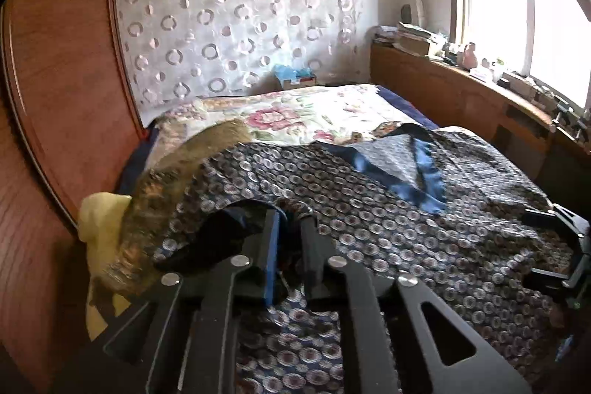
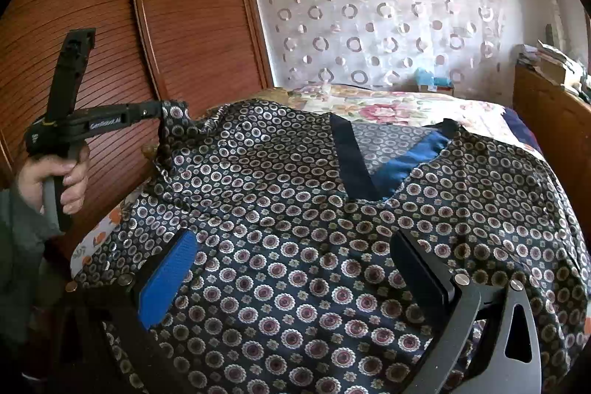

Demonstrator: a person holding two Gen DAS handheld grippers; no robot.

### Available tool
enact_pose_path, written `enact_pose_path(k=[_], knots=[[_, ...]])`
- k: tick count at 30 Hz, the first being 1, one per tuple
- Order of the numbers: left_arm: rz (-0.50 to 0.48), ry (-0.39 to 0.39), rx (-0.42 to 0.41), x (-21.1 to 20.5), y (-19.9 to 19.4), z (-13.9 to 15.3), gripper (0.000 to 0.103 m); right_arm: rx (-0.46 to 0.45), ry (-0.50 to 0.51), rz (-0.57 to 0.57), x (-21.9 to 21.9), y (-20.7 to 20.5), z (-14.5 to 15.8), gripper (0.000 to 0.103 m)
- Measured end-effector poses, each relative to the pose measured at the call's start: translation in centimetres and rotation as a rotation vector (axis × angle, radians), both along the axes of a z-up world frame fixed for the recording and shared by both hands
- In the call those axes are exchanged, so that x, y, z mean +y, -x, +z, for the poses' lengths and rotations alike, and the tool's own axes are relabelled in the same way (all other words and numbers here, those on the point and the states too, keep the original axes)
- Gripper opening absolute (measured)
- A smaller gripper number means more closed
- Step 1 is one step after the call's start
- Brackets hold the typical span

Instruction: Fold small clothes

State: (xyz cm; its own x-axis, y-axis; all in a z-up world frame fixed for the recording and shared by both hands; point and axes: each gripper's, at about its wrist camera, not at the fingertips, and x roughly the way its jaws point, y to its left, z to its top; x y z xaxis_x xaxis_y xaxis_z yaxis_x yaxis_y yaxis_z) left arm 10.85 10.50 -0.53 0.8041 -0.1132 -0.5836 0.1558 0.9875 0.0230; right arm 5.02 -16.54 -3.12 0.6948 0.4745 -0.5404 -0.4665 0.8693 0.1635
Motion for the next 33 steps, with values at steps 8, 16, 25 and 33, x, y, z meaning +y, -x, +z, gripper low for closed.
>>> enact_pose_path(k=[8,16,25,33], knots=[[0.011,0.061,-0.073,0.6,3.5,1.4,0.073,-0.001,0.006,-0.005,0.2,-0.2,0.2,0.103],[0.106,0.075,-0.135,3.8,7.6,1.6,0.079,-0.042,0.051,0.068,2.1,-1.2,2.3,0.103],[0.192,0.079,-0.150,7.1,10.6,0.6,0.079,-0.063,0.075,0.289,9.9,-4.6,3.6,0.081],[0.224,0.086,-0.145,8.2,11.2,-0.5,0.079,0.028,0.113,0.472,17.7,-9.8,1.3,0.043]])
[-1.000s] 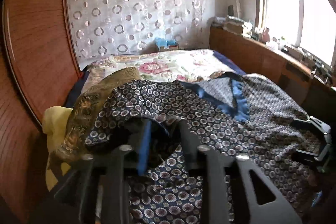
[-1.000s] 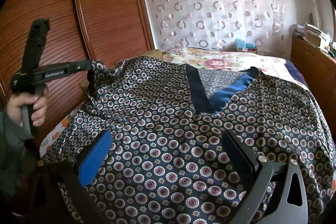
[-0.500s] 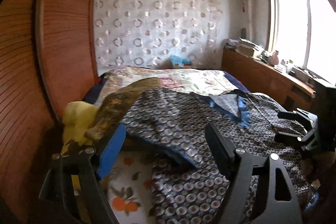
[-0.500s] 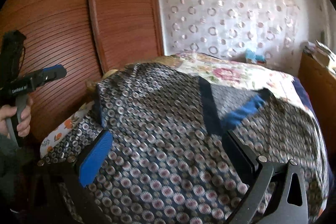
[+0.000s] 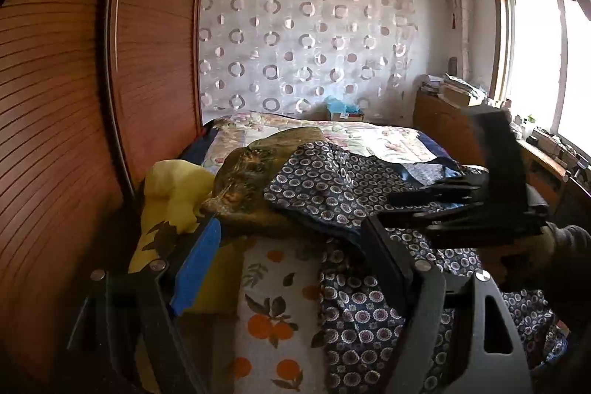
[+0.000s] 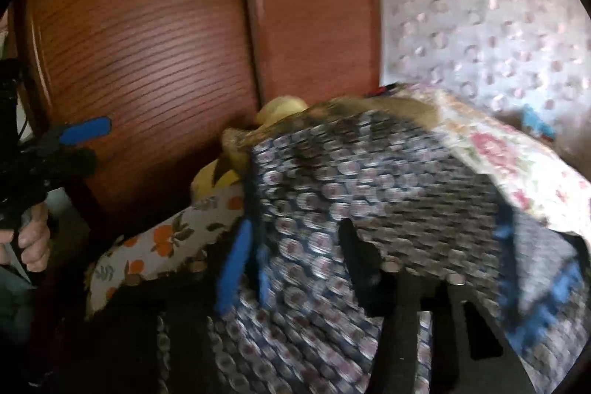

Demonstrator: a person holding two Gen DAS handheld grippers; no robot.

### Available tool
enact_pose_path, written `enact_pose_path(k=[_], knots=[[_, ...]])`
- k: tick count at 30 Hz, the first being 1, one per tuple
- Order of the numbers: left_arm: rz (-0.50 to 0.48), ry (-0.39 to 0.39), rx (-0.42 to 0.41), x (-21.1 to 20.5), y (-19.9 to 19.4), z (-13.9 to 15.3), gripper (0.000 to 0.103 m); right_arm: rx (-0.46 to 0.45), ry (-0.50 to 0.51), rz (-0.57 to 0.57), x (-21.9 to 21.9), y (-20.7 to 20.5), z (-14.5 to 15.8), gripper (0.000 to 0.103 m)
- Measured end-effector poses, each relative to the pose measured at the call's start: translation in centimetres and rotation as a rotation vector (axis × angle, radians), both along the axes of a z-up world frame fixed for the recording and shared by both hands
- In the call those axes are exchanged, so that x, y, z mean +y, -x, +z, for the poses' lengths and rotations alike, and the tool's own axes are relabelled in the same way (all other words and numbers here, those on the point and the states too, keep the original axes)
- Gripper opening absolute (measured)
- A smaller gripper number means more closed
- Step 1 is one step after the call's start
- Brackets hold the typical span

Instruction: Fold small clothes

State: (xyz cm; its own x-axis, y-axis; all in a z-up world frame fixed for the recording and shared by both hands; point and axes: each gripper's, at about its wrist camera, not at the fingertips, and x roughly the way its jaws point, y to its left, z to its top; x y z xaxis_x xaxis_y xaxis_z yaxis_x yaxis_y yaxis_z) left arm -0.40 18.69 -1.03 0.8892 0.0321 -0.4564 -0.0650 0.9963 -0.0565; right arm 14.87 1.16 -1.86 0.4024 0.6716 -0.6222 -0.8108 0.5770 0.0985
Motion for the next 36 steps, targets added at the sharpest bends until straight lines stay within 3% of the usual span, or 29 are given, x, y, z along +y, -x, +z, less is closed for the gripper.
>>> enact_pose_path(k=[8,9,10,12,14,16,21,24,27,30,32,36], knots=[[0.003,0.017,0.010,0.4,0.2,-0.9,0.079,0.073,0.062,0.054,5.2,-2.5,-2.5,0.041],[0.002,0.018,0.012,0.4,0.3,-1.0,0.079,0.070,0.082,0.061,6.0,-2.6,-2.8,0.038],[0.000,0.018,0.014,0.3,0.3,-1.1,0.079,0.063,0.105,0.064,6.5,-2.8,-3.1,0.029],[-0.005,0.020,0.016,0.2,0.3,-1.2,0.079,0.046,0.165,0.059,7.4,-2.9,-3.7,0.023],[-0.009,0.020,0.019,0.1,0.3,-1.3,0.079,0.035,0.168,0.067,7.8,-3.1,-3.8,0.010],[-0.014,0.018,0.021,-0.1,0.2,-1.4,0.079,0.035,0.131,0.048,7.4,-3.6,-3.3,0.008],[-0.027,0.018,0.028,-0.6,0.0,-1.7,0.079,0.027,-0.003,-0.045,4.7,-4.8,-1.3,0.007],[-0.035,0.021,0.032,-0.8,-0.2,-1.7,0.079,0.001,-0.025,-0.127,2.8,-5.5,-0.7,0.007],[-0.044,0.018,0.038,-1.2,-0.6,-1.9,0.079,0.032,-0.048,-0.228,0.2,-6.4,-1.0,0.007],[-0.052,0.015,0.043,-1.8,-0.9,-2.0,0.079,0.061,-0.039,-0.297,-1.4,-7.5,-2.0,0.010],[-0.055,0.016,0.048,-1.9,-1.0,-2.1,0.079,0.059,-0.004,-0.343,-2.1,-7.7,-2.7,0.023],[-0.064,0.014,0.057,-2.4,-1.4,-2.3,0.079,0.061,0.009,-0.349,-2.3,-7.7,-3.5,0.024]])
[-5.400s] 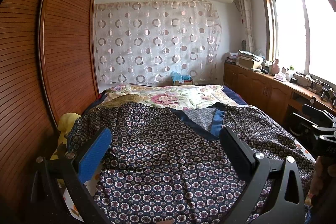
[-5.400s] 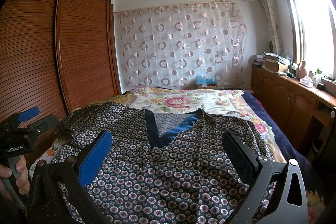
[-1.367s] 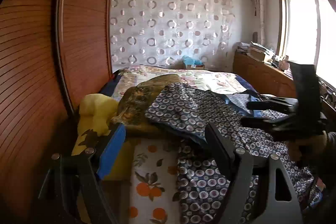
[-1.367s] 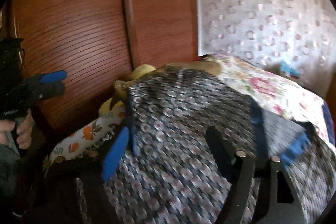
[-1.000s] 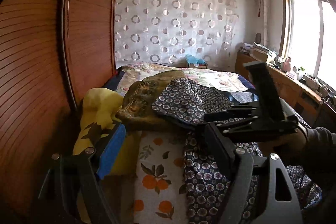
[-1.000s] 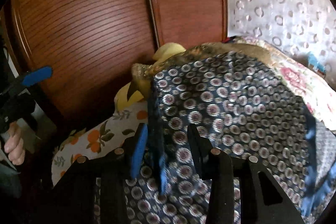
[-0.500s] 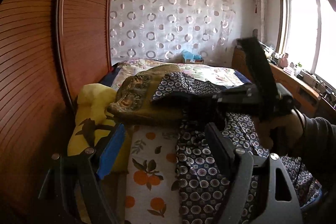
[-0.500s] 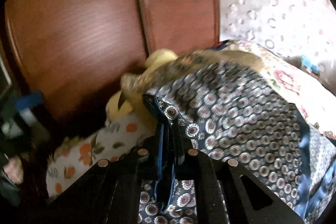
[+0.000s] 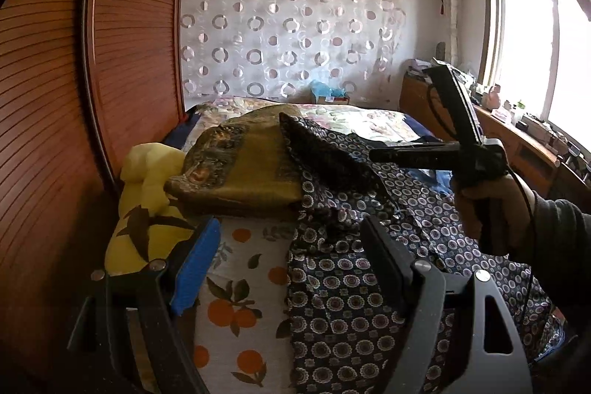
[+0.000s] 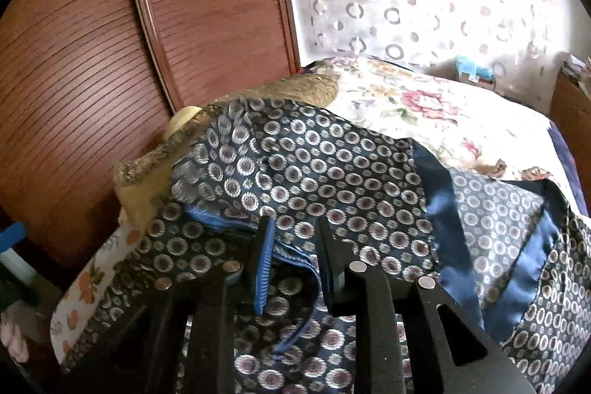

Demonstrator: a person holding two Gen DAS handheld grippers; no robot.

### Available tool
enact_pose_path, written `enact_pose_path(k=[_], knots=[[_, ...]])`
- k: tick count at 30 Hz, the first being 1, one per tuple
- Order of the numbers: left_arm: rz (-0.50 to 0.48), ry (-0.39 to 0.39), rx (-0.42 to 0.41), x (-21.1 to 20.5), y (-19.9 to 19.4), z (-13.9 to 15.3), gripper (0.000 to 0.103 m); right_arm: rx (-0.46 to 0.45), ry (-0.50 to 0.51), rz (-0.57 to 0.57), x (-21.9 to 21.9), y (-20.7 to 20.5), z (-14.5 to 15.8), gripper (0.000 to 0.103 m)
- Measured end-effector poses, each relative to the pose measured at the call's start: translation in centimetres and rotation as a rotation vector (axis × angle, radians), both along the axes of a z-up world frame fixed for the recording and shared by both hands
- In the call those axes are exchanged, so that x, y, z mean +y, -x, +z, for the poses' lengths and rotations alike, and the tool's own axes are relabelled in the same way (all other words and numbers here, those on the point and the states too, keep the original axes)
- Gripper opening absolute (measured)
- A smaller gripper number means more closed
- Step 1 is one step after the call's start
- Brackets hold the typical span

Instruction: Fold small clothes

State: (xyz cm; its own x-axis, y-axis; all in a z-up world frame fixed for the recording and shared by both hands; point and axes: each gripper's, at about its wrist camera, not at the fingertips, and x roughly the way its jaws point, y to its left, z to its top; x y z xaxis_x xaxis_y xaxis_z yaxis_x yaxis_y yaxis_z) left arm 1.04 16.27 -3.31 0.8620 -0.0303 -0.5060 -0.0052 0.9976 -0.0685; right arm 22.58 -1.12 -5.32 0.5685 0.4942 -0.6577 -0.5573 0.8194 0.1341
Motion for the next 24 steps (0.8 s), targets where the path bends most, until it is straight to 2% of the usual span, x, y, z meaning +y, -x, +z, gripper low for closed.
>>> enact_pose_path(k=[6,8,10,11,16,20,22,24], knots=[[-0.011,-0.002,0.006,-0.4,-0.2,-0.2,0.079,-0.001,-0.019,0.082,0.3,0.3,0.4,0.034],[-0.014,-0.001,0.006,-0.5,-0.2,-0.1,0.079,-0.023,-0.044,0.123,0.4,0.6,0.7,0.049],[-0.015,0.000,0.009,-0.5,-0.2,-0.2,0.079,-0.049,-0.055,0.167,0.9,1.8,1.1,0.059],[-0.015,0.001,0.011,-0.4,-0.2,-0.2,0.079,-0.057,-0.055,0.191,1.0,2.1,1.0,0.060],[-0.018,0.001,0.019,-0.2,-0.7,-0.5,0.079,-0.042,0.011,0.252,2.3,2.3,-0.4,0.060],[-0.018,-0.007,0.037,-0.1,-1.9,-1.0,0.079,-0.093,0.135,0.283,3.8,1.6,-1.1,0.060],[-0.015,-0.002,0.045,0.0,-2.6,-1.1,0.079,-0.096,0.145,0.288,4.0,0.6,-1.3,0.060],[-0.014,0.006,0.052,0.1,-3.3,-1.1,0.079,-0.085,0.120,0.296,4.1,-0.6,-1.3,0.039]])
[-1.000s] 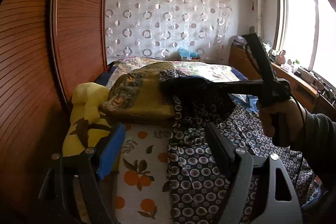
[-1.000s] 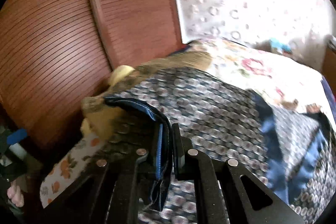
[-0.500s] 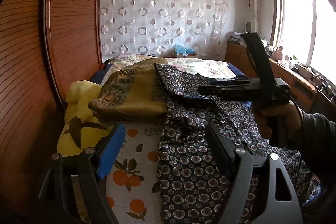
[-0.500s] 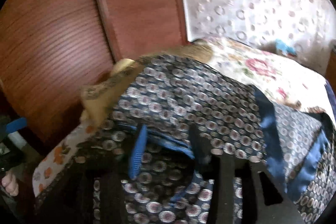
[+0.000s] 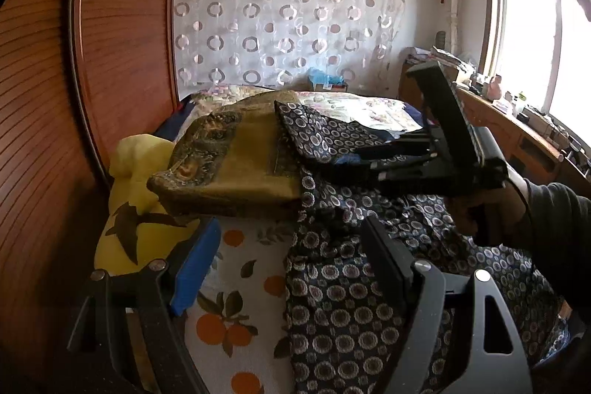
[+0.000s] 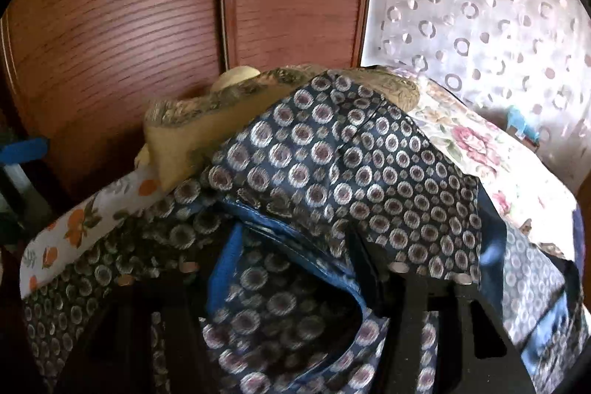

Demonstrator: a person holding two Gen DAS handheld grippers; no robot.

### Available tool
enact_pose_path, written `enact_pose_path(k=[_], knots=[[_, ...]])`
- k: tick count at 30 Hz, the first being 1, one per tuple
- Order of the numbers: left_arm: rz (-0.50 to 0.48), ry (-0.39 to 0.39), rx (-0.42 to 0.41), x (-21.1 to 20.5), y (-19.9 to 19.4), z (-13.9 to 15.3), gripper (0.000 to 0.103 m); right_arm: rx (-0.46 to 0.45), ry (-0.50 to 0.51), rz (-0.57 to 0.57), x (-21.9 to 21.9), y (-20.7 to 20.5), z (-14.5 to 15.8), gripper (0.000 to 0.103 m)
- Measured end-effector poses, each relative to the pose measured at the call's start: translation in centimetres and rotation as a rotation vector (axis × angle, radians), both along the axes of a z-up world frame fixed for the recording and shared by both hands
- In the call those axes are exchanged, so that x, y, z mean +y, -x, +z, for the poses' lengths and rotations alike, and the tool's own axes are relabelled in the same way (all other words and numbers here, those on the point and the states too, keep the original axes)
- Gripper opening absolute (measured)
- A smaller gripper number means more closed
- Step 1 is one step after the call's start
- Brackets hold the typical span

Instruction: Fold small clothes

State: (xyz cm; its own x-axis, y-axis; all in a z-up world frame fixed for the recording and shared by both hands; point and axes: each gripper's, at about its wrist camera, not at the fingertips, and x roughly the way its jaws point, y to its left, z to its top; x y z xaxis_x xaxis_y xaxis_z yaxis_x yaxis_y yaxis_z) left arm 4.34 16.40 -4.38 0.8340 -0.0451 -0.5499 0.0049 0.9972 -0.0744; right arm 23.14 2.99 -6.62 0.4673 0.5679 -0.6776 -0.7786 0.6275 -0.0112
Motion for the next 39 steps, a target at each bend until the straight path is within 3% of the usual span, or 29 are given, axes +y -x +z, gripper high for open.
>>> enact_pose_path(k=[1,2,8,9,11,14,20,32,39], knots=[[0.001,0.001,0.001,0.0,-0.3,0.0,0.079,0.014,-0.016,0.008,-0.1,-0.7,0.1,0.022],[0.003,0.000,0.002,-0.1,-0.5,0.1,0.079,0.017,-0.033,0.001,-0.4,-1.3,0.4,0.017],[0.012,-0.005,0.014,-0.7,-2.0,-0.2,0.079,0.038,-0.084,-0.267,-5.5,-5.9,1.0,0.017],[0.012,-0.004,0.017,-0.8,-2.2,-0.4,0.079,0.032,-0.071,-0.288,-6.1,-6.3,0.9,0.019],[0.011,-0.008,0.022,-1.2,-2.5,-0.5,0.079,0.029,-0.033,-0.310,-6.9,-6.8,0.5,0.037],[0.003,-0.014,0.027,-1.9,-2.7,-0.5,0.079,0.026,-0.049,-0.303,-8.2,-6.6,0.8,0.044],[-0.043,-0.020,0.015,-4.2,-2.3,0.0,0.079,-0.006,-0.085,-0.276,-11.7,-2.3,2.8,0.057],[-0.117,-0.024,0.010,-9.1,-1.8,0.8,0.079,-0.078,-0.053,-0.398,-21.5,8.2,5.1,0.058],[-0.163,-0.027,0.026,-11.8,-2.7,0.5,0.079,-0.080,-0.022,-0.520,-26.7,12.4,4.4,0.058]])
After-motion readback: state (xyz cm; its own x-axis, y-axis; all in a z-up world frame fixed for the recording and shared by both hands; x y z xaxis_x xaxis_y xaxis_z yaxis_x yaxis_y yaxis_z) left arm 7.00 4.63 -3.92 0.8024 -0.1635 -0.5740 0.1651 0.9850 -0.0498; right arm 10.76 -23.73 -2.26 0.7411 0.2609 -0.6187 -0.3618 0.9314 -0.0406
